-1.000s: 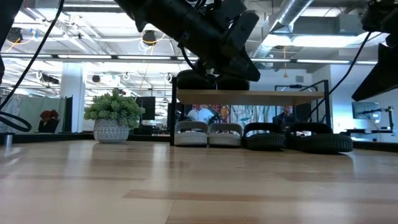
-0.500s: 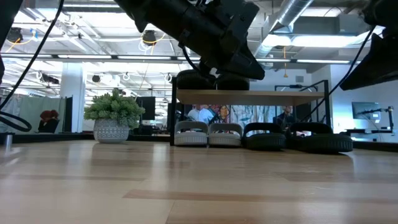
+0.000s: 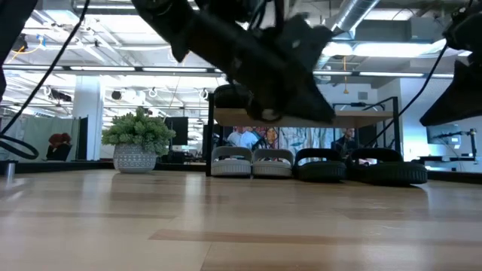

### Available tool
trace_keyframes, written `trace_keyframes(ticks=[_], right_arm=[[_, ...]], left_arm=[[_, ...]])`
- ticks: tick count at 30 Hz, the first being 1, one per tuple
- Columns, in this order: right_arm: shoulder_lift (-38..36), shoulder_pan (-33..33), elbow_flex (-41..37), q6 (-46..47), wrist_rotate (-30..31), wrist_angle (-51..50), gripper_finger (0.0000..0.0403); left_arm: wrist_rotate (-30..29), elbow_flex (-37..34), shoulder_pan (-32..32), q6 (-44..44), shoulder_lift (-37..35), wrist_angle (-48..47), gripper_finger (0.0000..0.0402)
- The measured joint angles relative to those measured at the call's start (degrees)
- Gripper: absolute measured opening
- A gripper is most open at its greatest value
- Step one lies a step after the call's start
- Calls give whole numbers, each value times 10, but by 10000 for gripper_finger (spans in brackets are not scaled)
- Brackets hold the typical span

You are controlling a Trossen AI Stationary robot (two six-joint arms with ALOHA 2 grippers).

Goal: Pick and place slides into the shelf
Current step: Adjust the black slides under the shelf to align the position

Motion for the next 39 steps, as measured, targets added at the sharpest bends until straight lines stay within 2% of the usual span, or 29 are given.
trace_keyframes(ticks=[6,14,25,39], right_arm=[[0,6,0,-18,-24,-1,0],[12,17,-2,-18,-56,-14,0],[92,17,-2,30,-55,-4,0],[133,-3,-2,31,-9,14,0]], left_arm=[[-14,60,-12,9,55,7,0],[-48,115,0,15,89,-28,0],[-69,115,30,3,94,-77,0],[-56,115,51,25,93,-89,0]])
